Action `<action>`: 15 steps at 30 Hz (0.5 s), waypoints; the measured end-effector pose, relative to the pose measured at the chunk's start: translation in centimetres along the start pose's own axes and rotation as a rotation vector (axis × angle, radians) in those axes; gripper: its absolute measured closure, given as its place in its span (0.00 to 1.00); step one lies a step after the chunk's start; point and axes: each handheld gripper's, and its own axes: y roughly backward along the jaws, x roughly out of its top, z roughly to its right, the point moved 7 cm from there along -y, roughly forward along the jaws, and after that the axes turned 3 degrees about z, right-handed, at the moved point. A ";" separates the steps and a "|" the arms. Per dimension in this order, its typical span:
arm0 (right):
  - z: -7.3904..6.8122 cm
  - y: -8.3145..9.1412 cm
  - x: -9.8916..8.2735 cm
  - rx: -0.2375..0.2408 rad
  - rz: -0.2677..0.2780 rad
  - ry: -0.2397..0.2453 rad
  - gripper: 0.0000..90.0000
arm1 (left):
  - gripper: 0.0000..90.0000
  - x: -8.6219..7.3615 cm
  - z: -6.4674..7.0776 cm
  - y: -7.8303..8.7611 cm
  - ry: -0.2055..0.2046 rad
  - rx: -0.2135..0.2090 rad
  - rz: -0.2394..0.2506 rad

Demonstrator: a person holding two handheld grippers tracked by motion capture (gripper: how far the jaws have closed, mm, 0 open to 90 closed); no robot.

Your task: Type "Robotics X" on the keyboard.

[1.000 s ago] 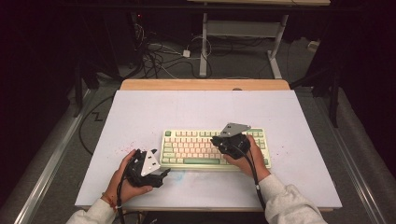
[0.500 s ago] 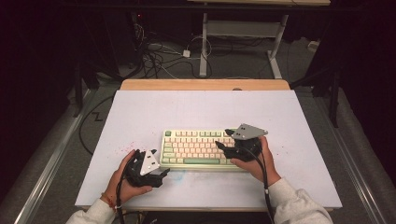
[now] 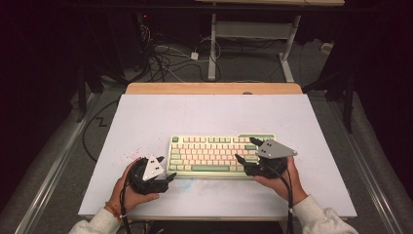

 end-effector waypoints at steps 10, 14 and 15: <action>0.2 2.5 -1.6 -0.032 0.006 0.010 0.30 | 0.85 0.6 0.0 0.5 0.072 -0.067 0.006; 0.0 3.2 -2.4 -0.030 -0.003 0.007 0.30 | 0.97 0.8 0.0 0.5 0.070 -0.070 -0.017; 0.0 3.4 -2.5 -0.031 -0.003 0.011 0.30 | 0.97 0.9 0.1 0.4 0.072 -0.075 -0.024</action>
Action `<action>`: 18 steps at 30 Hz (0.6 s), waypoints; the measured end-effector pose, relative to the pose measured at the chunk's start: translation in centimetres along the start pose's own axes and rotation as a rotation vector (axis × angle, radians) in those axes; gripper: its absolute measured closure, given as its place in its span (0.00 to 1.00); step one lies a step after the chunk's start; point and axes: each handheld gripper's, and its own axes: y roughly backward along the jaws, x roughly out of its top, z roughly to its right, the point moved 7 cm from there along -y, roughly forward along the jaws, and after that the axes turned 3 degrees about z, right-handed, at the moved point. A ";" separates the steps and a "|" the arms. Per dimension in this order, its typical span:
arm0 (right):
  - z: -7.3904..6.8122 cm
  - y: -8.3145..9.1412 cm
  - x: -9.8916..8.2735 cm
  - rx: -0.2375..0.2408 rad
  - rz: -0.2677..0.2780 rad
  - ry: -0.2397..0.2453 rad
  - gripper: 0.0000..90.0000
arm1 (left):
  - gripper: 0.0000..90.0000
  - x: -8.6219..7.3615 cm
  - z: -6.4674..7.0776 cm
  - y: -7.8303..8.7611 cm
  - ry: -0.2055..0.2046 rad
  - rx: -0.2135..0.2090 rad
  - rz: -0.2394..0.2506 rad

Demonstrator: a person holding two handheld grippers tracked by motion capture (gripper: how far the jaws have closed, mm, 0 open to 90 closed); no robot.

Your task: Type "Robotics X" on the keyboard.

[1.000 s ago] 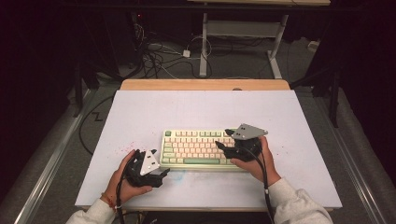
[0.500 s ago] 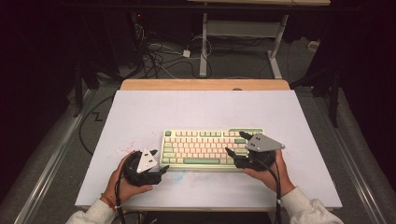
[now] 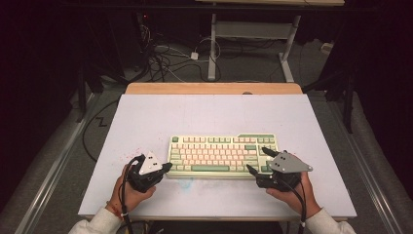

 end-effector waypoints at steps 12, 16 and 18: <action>-0.6 1.1 -1.4 -0.007 -0.023 -0.002 0.30 | 0.97 2.7 1.5 -2.0 -0.047 -0.089 -0.059; -0.8 1.2 -1.5 -0.002 -0.028 0.000 0.30 | 0.97 3.6 1.8 -3.0 -0.056 -0.100 -0.073; -0.9 1.2 -1.5 0.000 -0.025 0.004 0.30 | 0.97 3.8 1.9 -3.4 -0.058 -0.112 -0.085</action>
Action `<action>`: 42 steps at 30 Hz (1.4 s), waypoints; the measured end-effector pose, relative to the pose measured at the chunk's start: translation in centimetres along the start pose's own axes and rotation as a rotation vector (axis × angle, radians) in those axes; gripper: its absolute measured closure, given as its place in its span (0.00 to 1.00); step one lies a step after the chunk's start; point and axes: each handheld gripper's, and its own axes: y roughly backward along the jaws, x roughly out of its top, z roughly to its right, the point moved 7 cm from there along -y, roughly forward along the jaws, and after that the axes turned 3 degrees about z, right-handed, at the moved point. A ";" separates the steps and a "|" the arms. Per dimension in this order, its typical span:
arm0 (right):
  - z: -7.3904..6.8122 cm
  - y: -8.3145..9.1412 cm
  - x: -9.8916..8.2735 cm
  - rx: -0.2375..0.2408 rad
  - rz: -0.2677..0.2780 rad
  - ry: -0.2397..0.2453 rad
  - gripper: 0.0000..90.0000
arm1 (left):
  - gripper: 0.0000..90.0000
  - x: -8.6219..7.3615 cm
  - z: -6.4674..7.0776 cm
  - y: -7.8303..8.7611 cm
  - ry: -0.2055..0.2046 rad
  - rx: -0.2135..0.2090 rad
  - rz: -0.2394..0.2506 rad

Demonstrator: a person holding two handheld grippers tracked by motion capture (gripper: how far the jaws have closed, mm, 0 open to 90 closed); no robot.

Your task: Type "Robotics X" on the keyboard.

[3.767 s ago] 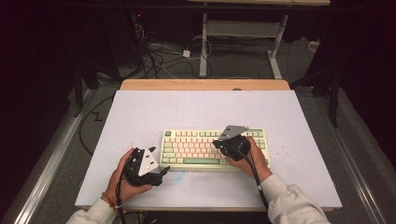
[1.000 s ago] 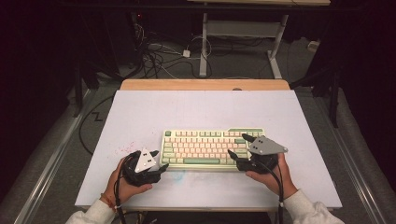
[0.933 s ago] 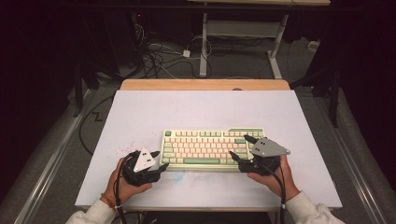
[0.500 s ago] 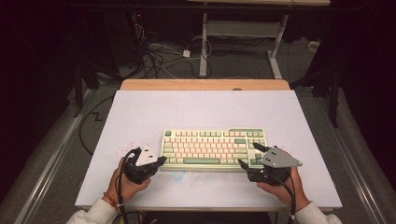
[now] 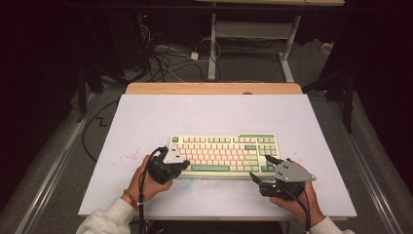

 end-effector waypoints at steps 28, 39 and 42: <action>-0.4 -0.5 -0.5 0.027 -0.023 0.008 0.30 | 0.96 2.5 -0.5 -4.1 -0.011 -0.021 -0.058; -0.5 -0.4 -0.4 0.028 -0.022 0.022 0.30 | 0.97 2.3 -0.3 -4.0 -0.052 0.004 -0.062; -0.5 -0.4 -0.3 0.026 -0.021 0.023 0.30 | 0.97 2.4 -0.3 -3.8 -0.051 0.004 -0.057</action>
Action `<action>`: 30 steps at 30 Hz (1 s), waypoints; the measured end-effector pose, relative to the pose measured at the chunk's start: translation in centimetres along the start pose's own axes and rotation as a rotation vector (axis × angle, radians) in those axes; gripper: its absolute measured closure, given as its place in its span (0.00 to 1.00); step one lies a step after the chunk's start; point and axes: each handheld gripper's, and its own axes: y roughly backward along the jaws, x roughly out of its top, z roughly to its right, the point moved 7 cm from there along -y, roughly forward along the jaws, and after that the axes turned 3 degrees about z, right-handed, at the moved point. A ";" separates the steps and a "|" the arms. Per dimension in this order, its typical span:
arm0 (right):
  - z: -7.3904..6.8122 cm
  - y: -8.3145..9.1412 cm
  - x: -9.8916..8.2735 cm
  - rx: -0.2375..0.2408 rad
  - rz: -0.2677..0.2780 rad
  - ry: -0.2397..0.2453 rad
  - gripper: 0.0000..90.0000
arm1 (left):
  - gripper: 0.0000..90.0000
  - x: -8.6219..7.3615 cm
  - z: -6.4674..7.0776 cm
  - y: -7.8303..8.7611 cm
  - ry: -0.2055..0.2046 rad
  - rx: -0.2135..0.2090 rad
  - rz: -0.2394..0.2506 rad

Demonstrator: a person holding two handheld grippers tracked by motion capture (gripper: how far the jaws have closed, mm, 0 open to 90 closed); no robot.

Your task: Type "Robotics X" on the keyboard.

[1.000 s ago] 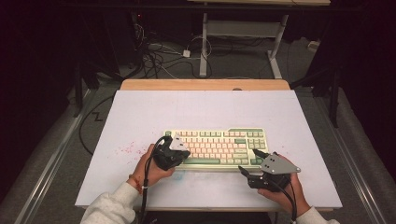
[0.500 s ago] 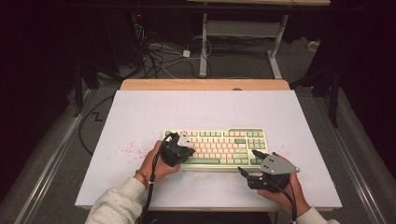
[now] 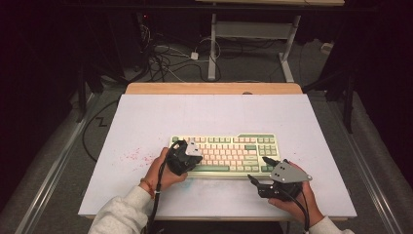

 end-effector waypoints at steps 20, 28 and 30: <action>-0.1 0.0 0.1 0.001 0.004 0.002 0.30 | 0.97 -0.4 -1.6 1.1 0.040 0.032 0.010; -0.2 -0.1 0.1 0.004 0.000 0.001 0.30 | 0.96 -0.8 -2.5 0.8 0.062 0.039 -0.005; -0.2 -0.1 0.0 0.008 -0.002 0.002 0.30 | 0.96 -0.9 -2.7 0.7 0.065 0.043 -0.008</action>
